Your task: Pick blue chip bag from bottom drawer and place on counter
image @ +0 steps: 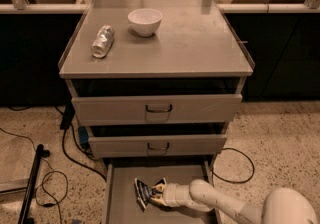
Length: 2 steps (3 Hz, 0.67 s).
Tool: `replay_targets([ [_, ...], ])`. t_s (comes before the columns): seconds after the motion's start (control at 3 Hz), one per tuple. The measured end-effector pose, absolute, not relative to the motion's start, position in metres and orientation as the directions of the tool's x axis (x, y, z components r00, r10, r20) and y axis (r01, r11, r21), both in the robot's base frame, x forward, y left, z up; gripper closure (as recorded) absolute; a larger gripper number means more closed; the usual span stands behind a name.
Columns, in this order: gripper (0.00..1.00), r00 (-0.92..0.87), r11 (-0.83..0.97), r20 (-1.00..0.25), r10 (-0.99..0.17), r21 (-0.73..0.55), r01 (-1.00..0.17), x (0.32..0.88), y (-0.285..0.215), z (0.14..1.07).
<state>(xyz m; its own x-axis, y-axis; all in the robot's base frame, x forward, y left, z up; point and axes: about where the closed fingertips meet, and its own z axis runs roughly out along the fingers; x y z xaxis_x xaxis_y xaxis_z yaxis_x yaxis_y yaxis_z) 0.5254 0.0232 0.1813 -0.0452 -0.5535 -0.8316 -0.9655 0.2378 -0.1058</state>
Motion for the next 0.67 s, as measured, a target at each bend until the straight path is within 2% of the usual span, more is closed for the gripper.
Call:
replay_targets([
  [0.67,1.0,0.016,0.223,-0.894,-0.448,-0.129,-0.966,0.526,-0.049,0.253],
])
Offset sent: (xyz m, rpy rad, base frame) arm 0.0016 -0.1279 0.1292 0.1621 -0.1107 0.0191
